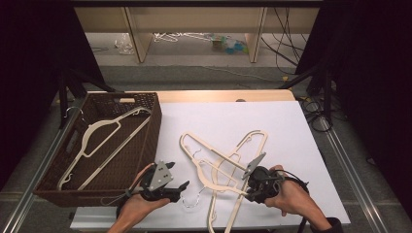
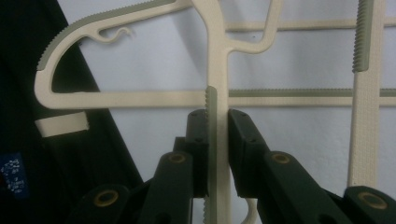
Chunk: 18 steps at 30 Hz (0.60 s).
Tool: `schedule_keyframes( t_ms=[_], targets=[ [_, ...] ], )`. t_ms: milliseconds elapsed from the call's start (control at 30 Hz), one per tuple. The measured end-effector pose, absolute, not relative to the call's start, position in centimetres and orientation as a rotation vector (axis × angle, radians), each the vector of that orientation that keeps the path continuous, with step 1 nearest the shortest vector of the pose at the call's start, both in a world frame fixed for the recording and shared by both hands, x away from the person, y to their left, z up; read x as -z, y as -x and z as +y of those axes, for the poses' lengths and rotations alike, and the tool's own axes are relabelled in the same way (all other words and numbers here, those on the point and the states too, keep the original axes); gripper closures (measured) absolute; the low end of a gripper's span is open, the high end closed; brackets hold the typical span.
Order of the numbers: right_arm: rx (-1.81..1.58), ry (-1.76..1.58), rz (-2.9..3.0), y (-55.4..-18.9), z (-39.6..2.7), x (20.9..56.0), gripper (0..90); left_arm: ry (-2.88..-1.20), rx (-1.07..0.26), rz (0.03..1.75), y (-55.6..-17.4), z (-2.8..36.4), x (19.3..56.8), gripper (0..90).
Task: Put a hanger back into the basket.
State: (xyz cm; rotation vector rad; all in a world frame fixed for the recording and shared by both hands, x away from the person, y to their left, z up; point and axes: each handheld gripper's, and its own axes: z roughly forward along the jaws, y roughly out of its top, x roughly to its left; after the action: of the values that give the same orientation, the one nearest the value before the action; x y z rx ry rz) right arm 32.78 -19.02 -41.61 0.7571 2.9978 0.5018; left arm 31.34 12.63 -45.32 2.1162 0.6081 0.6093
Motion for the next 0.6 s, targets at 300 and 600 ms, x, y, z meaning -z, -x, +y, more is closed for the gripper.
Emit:
schedule_keyframes(
  t_ms=[300, 600],
  targets=[
    [-0.511, -0.719, 3.007, -32.0, -19.9, 40.9, 79.1, -2.306, -0.603, 0.434, -31.7, 9.3, 46.4, 25.6],
    [-0.518, -0.7, 3.017, -31.6, -20.2, 40.5, 79.1, -2.387, -0.671, 0.339, -32.3, 8.5, 47.4, 25.5]
  ],
)
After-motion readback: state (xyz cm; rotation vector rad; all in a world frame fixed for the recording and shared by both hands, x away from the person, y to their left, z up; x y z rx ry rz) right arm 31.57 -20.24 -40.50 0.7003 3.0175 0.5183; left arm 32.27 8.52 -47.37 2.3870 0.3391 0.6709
